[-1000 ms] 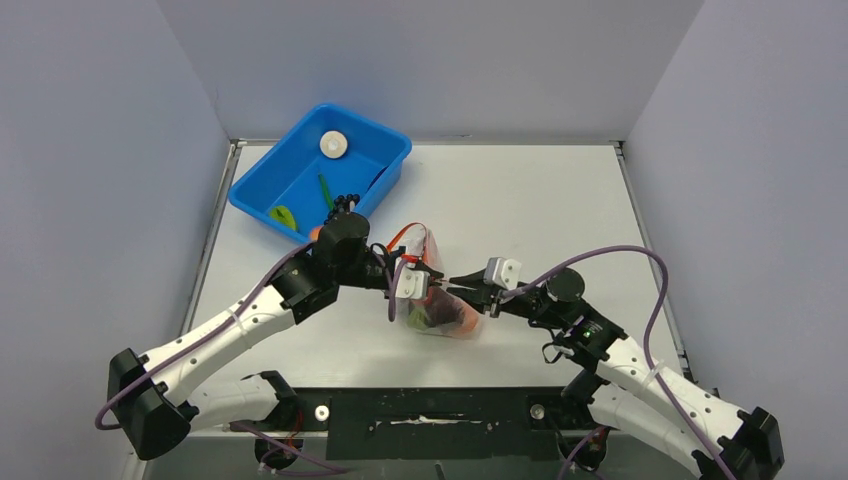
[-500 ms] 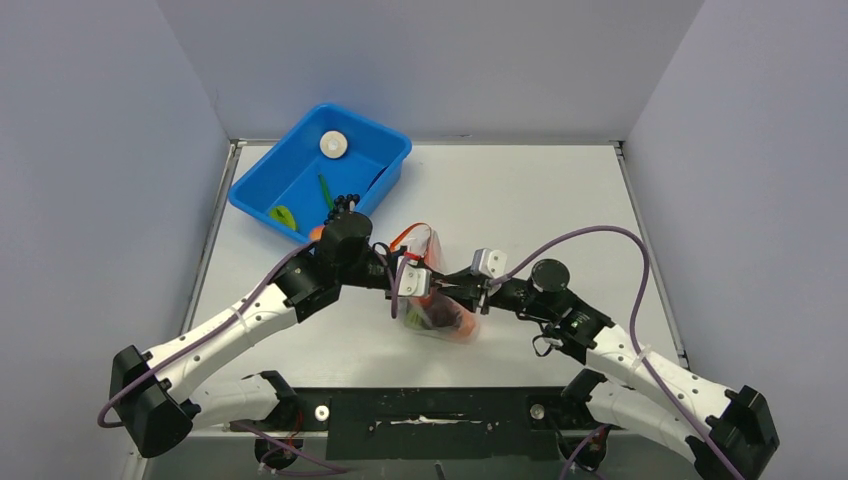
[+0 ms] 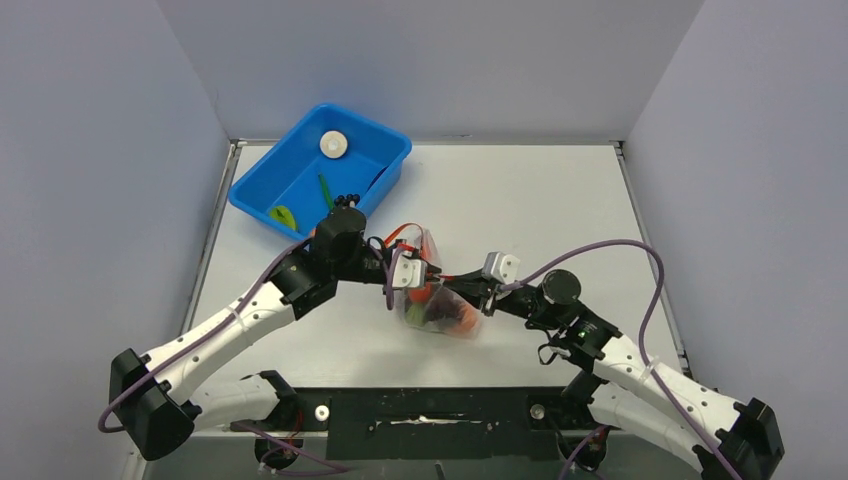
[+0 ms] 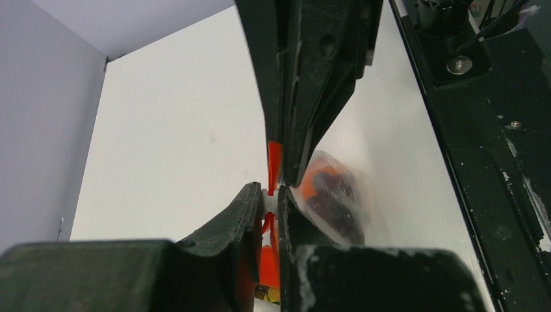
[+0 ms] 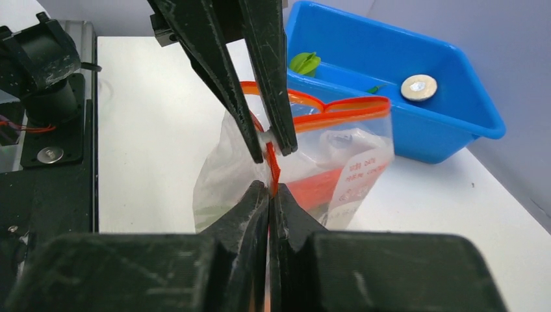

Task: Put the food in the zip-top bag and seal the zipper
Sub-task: Zip the zipper food storage bag at the center of the board.

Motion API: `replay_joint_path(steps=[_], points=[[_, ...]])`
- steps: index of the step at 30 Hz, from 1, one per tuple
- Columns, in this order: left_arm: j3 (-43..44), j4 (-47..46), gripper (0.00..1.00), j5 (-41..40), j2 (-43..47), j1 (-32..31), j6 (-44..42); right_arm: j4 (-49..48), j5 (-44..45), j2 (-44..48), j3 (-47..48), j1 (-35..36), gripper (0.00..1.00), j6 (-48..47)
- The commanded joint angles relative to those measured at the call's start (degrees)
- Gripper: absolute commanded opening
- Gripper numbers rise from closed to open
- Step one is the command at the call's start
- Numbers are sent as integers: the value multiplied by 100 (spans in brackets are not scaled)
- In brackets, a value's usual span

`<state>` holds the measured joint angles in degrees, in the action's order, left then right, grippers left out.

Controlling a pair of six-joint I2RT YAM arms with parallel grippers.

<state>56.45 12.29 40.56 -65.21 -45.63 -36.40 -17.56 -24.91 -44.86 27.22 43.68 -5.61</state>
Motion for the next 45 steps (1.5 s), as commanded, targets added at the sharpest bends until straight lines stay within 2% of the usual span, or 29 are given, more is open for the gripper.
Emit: replay_joint_path(steps=[1,15,30,39,45], points=[[432,475,0,27,213,504,-69,-691,375,462,-44,-27,0,-108],[330,874,0,-21,771,1109,-87,-681,1474,1056,-130,-31,0,34],[413,1496,0,-564,1063,1271,-244,386,2866,1383,99,-68,0,259],[453,1776,0,-761,1246,1333,-244,763,3784,1438,150,-147,0,428],[417,1885,0,-847,1367,1339,-232,845,4030,1486,218,-252,0,479]])
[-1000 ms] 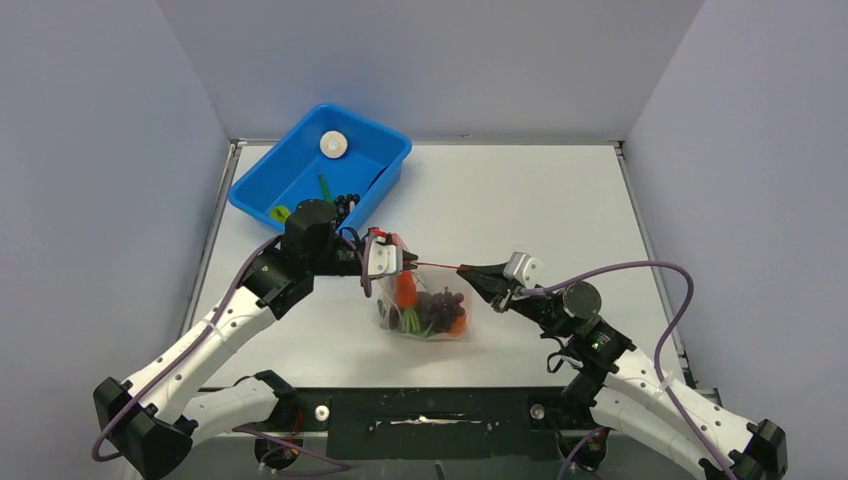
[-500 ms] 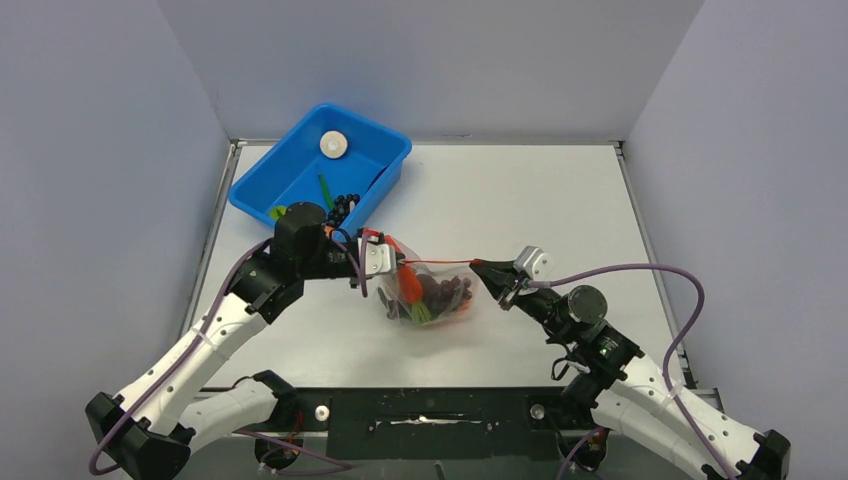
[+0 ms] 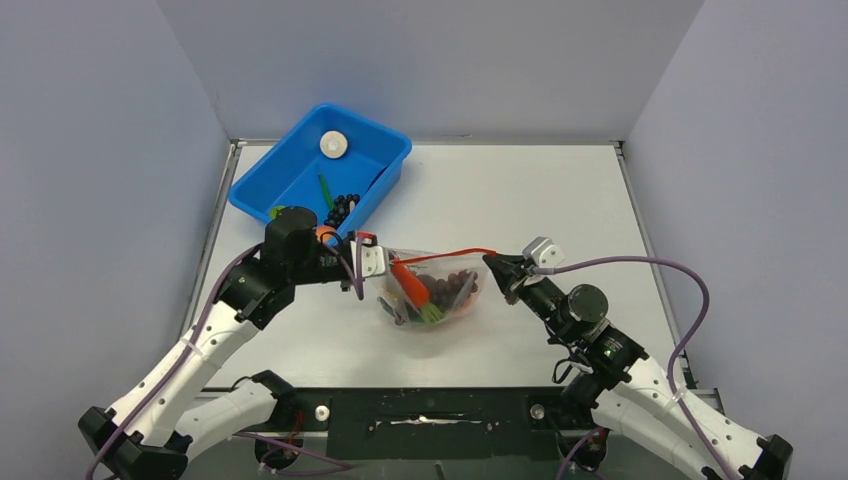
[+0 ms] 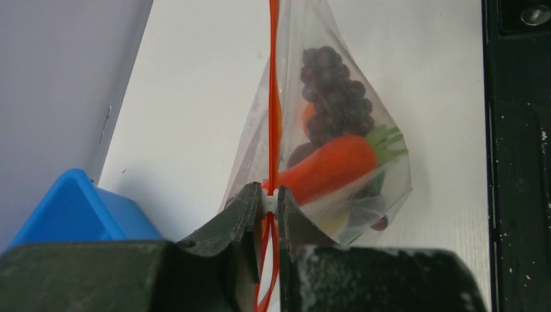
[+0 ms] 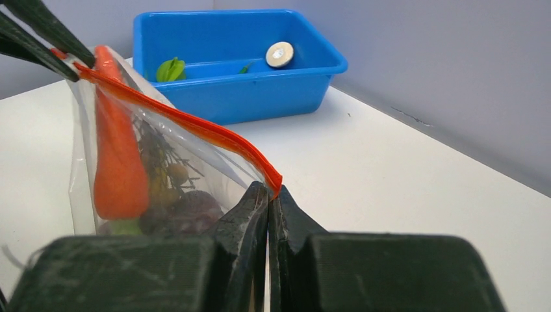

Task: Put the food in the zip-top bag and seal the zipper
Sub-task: Zip the zipper food storage bag at the center of the board.

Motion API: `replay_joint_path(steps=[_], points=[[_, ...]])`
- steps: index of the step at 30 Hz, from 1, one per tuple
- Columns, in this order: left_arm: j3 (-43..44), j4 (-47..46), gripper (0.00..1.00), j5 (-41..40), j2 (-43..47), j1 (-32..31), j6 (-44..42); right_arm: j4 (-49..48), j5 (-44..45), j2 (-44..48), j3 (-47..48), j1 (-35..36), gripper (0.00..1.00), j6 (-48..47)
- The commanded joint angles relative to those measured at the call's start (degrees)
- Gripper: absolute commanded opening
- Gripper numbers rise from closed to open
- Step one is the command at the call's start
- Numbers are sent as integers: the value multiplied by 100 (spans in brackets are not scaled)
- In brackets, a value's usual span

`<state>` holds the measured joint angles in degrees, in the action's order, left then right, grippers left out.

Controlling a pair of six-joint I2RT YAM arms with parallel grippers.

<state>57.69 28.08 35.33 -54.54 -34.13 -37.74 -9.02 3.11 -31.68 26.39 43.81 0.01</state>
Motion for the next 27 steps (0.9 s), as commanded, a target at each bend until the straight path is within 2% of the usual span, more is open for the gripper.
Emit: replay_joint_path(steps=[1,23,27], points=[[281,320,0,-338,316,188,-90,-4,1283,183,297,-287,0,-63],[56,448,0,-554,461,244,74,499,2295,441,401,-818,0,238],[-138,135,0,-397,538,245,348,668,2052,448,463,-848,0,267]])
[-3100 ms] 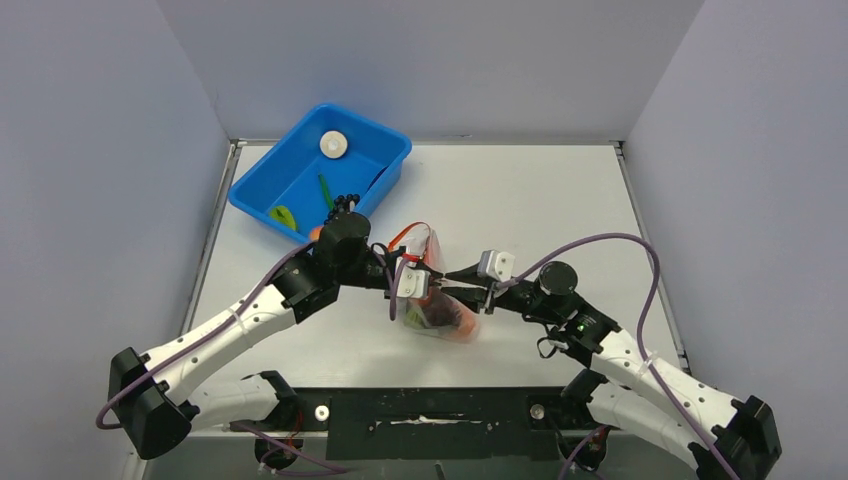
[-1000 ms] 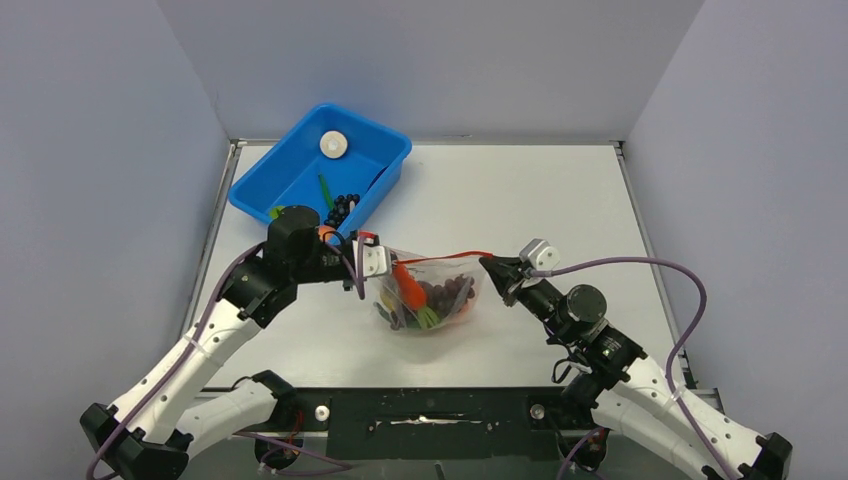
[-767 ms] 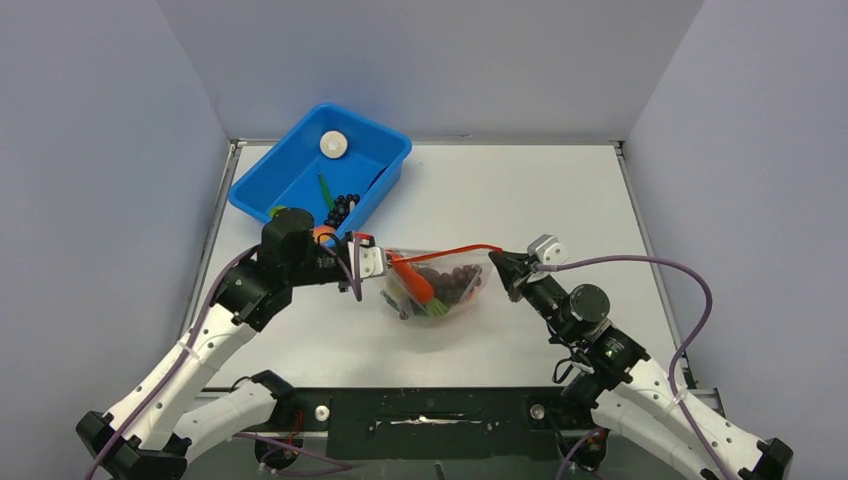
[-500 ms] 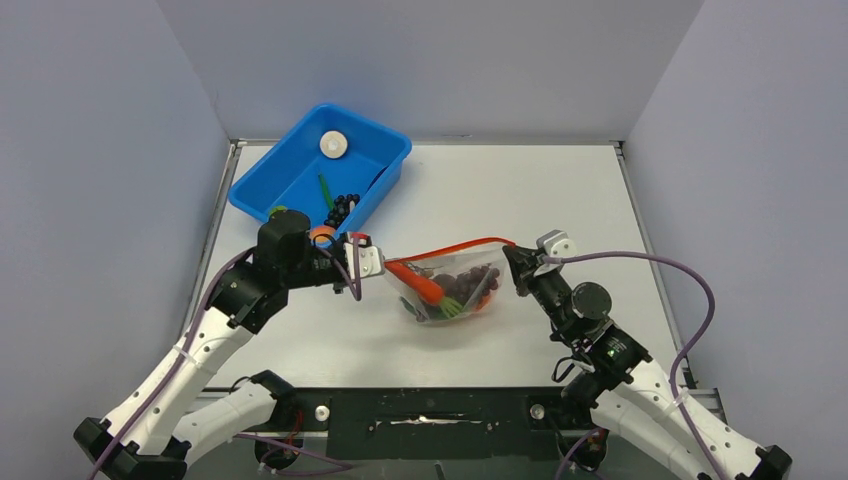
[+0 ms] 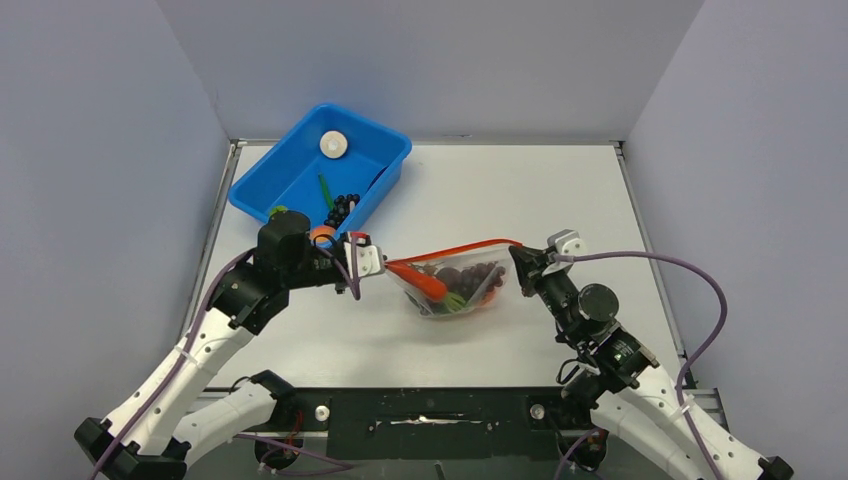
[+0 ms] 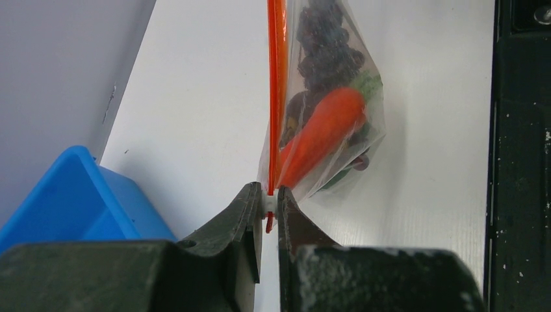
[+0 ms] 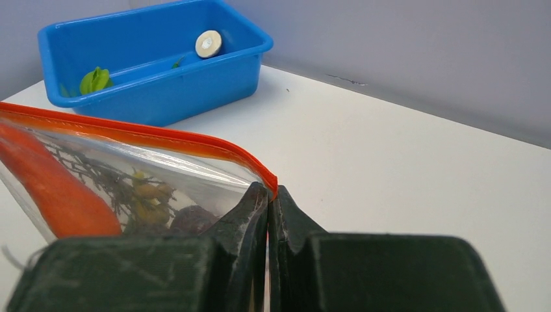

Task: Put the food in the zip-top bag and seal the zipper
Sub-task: Zip the zipper food storage bag at the center of the board.

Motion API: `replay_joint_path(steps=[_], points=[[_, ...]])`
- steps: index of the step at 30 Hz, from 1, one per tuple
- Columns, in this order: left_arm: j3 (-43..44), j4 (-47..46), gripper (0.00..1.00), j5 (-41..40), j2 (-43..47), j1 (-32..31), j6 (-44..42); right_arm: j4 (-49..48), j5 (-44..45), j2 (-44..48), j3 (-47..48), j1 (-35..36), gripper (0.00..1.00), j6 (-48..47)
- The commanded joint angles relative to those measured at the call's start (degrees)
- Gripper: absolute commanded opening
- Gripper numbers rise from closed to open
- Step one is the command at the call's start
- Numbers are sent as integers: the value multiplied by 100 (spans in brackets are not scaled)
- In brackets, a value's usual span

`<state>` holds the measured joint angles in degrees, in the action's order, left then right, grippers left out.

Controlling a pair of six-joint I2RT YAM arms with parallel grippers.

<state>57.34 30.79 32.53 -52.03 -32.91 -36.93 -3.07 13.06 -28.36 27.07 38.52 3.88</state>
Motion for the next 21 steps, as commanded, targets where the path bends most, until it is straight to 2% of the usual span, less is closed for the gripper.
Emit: replay_joint_path(steps=[1,8,11,16,21], points=[[-181,-322,0,-49,307,120,421,120,874,85,439,-315,0,-87],[-835,-1521,1,98,484,122,1760,392,-6,166,528,-318,0,671],[-1109,-1974,12,108,519,113,2296,551,-265,124,562,-319,0,975],[-1269,-2402,34,-472,445,115,2733,537,-181,-151,444,-318,0,1203],[-1066,-2371,46,-1108,341,116,2934,405,210,-589,515,-364,0,1153]])
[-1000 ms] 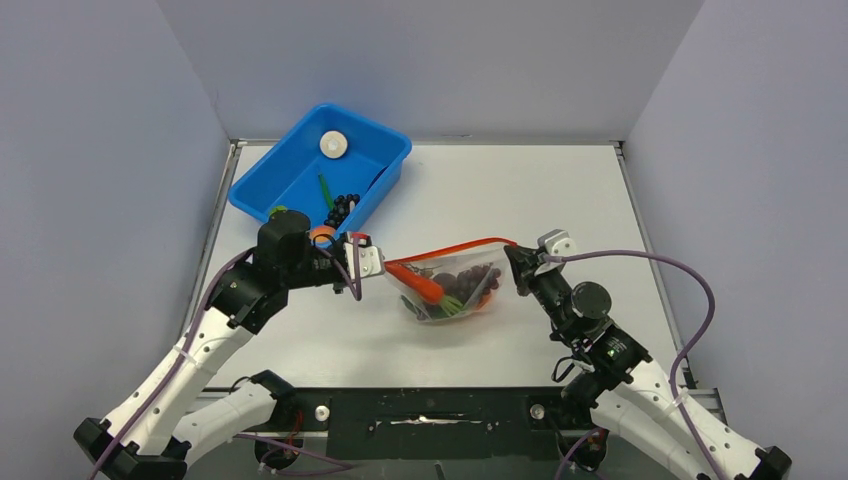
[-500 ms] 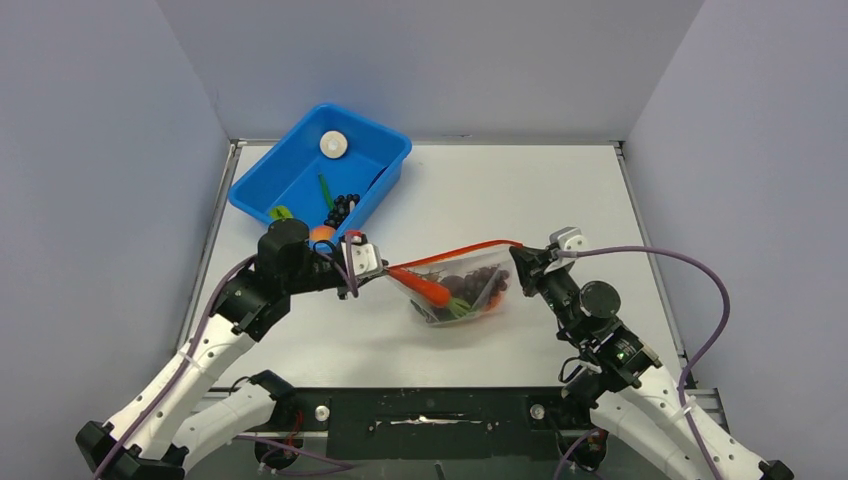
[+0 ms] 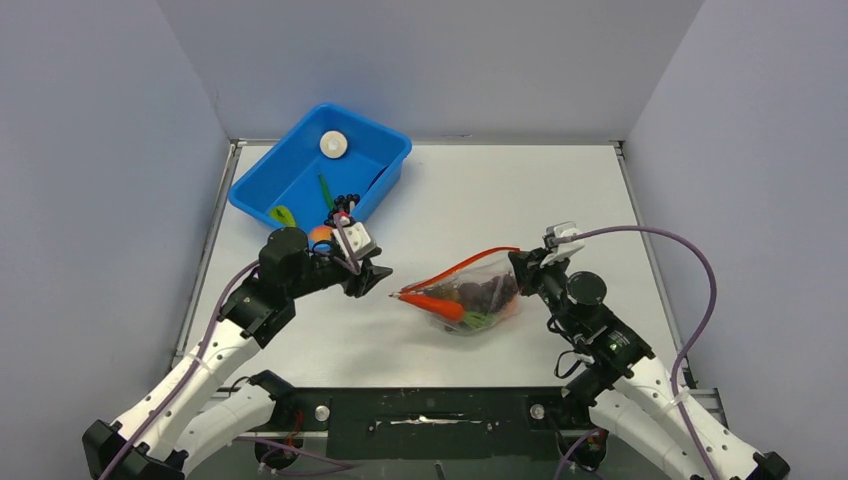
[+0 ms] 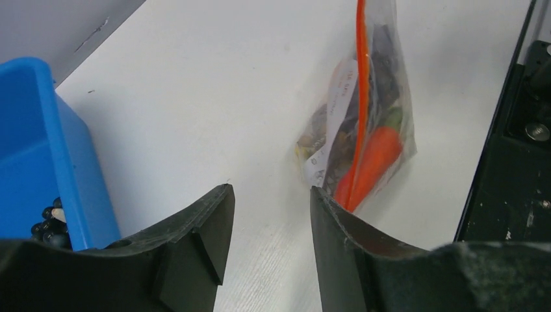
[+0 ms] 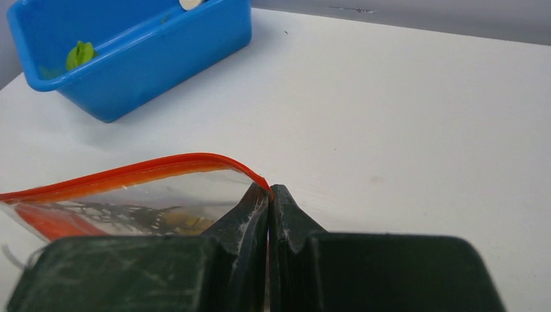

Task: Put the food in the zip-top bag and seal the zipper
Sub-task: Zip the zipper food storage bag at the center of the board, then place the zipper food storage bag at the center of the board.

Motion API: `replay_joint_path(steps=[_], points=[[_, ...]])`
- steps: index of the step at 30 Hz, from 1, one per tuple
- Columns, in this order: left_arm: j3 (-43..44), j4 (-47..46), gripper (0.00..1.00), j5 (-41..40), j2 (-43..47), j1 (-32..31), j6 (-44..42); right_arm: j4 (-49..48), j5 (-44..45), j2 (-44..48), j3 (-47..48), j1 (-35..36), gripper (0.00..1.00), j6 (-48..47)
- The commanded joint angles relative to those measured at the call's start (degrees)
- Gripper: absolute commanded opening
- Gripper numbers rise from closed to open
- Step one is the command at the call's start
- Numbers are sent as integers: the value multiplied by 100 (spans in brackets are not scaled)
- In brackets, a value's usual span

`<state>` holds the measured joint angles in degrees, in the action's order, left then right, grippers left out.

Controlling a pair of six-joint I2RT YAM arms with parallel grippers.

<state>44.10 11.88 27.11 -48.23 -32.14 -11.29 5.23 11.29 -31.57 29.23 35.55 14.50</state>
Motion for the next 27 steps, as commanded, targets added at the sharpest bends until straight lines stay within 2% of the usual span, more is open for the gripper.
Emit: replay_joint_path(steps=[1,9,18,21,27], points=[[296,-478,47,-627,-45,35,407,-475,443,-368,313,-92,0,62],[416,-388,56,-1093,-72,33,710,-623,368,-1436,713,-975,0,194],[176,-418,60,-1200,-34,30,999,-589,-344,-2896,1192,-2441,0,1089],[44,-567,70,-1449,-16,27,1358,-582,-570,-3186,1287,-2713,10,1298],[-92,-783,72,-2375,-39,28,2295,-447,-776,-3232,1452,-2799,41,1292]])
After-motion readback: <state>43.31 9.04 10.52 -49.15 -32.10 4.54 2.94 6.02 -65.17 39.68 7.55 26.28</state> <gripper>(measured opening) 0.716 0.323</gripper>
